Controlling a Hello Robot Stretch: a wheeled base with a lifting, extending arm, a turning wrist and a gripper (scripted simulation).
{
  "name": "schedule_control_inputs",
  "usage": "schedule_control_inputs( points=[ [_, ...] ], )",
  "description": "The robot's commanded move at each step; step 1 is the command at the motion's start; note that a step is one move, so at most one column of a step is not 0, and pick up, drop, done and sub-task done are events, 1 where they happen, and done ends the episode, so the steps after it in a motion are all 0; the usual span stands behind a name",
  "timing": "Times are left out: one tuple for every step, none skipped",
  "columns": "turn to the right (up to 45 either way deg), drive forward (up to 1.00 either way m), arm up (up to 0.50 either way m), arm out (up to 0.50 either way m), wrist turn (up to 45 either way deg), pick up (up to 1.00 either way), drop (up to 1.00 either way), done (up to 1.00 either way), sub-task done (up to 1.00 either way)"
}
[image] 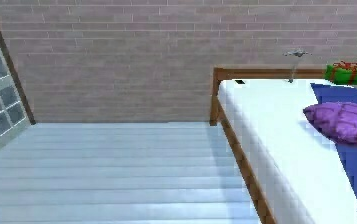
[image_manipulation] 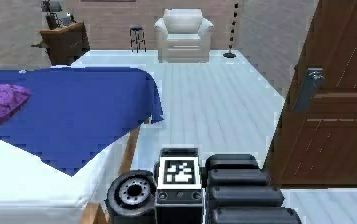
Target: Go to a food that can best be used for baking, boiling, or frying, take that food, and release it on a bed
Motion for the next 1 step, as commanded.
schedule_control_inputs(
  points=[
    [0.0, 1.0, 0.0, 0.0, 0.0, 0.0, 0.0, 0.0, 0.0]
  ],
)
